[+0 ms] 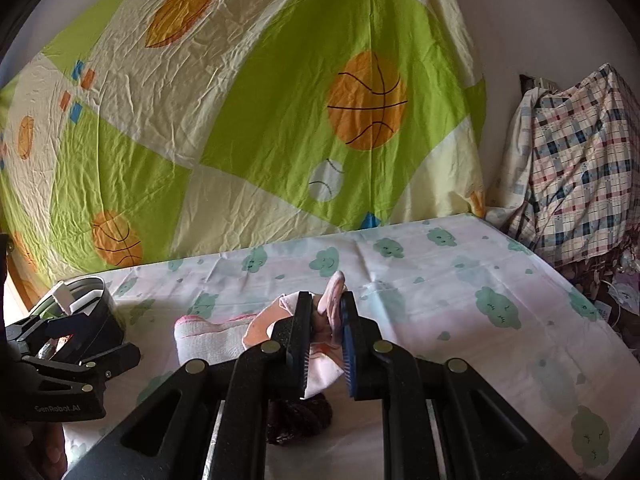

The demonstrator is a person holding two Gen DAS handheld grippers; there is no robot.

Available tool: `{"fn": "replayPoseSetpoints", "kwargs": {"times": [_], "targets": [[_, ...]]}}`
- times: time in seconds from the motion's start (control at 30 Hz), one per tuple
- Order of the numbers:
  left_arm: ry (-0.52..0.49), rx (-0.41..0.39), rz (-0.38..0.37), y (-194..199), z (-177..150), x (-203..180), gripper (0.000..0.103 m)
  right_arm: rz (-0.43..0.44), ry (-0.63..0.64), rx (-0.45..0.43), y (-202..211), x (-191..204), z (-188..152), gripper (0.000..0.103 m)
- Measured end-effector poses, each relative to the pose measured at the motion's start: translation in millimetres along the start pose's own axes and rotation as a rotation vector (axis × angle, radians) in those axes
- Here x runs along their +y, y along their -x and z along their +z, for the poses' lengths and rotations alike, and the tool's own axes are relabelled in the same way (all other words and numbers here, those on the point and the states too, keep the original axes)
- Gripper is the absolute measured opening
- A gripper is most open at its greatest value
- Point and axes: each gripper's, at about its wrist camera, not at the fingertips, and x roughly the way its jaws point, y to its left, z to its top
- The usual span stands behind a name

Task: Organize soft objects
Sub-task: 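Grasp the pink cloth bundle with the right gripper while the left gripper grasps the pink-edged white cloth, then lift the pink-edged cloth with the left gripper while the right gripper lifts the pink bundle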

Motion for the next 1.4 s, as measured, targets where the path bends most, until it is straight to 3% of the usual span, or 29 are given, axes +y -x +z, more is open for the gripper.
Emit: {"fn": "replayPoseSetpoints", "kwargs": {"times": [0.1, 0.57, 0.63, 0.67, 0.73, 0.77, 0.83, 0.87, 0.97, 1.2, 1.4], "targets": [[-0.014, 0.02, -0.026, -14.8, 4.2, -12.9, 0.099, -0.038, 0.008, -0.036, 6.5, -2.8, 2.3, 0.015], [0.009, 0.161, -0.126, -71.2, 9.7, -28.8, 0.097, -0.051, -0.018, 0.083, -13.8, -10.1, -7.9, 0.015], [0.015, 0.176, -0.165, -74.1, 8.4, -28.0, 0.074, -0.049, -0.028, 0.09, -14.8, -11.9, -8.1, 0.015], [0.022, 0.186, -0.196, -76.5, 8.1, -27.6, 0.069, -0.049, -0.032, 0.094, -15.7, -12.7, -8.2, 0.015], [0.035, 0.188, -0.247, -76.4, 7.1, -26.8, 0.049, -0.05, -0.037, 0.1, -17.0, -13.9, -8.3, 0.015], [0.031, 0.185, -0.259, -75.6, 6.6, -27.7, 0.044, -0.051, -0.04, 0.102, -17.4, -14.4, -8.2, 0.015], [0.02, 0.174, -0.279, -72.0, 5.4, -30.5, 0.023, -0.052, -0.043, 0.102, -17.6, -14.5, -8.3, 0.015], [0.014, 0.17, -0.284, -70.2, 5.4, -32.5, 0.019, -0.051, -0.045, 0.102, -17.3, -14.7, -8.3, 0.015], [-0.005, 0.143, -0.274, -63.2, 5.2, -34.6, 0.013, -0.049, -0.054, 0.099, -16.9, -16.0, -8.2, 0.015], [0.008, 0.062, -0.221, -41.8, 7.7, -16.5, 0.013, -0.04, -0.078, 0.111, -18.7, -20.2, -8.5, 0.015], [0.009, 0.057, -0.18, -41.9, 4.1, -7.5, 0.013, -0.031, -0.093, 0.149, -25.9, -23.0, -9.2, 0.018]]}}
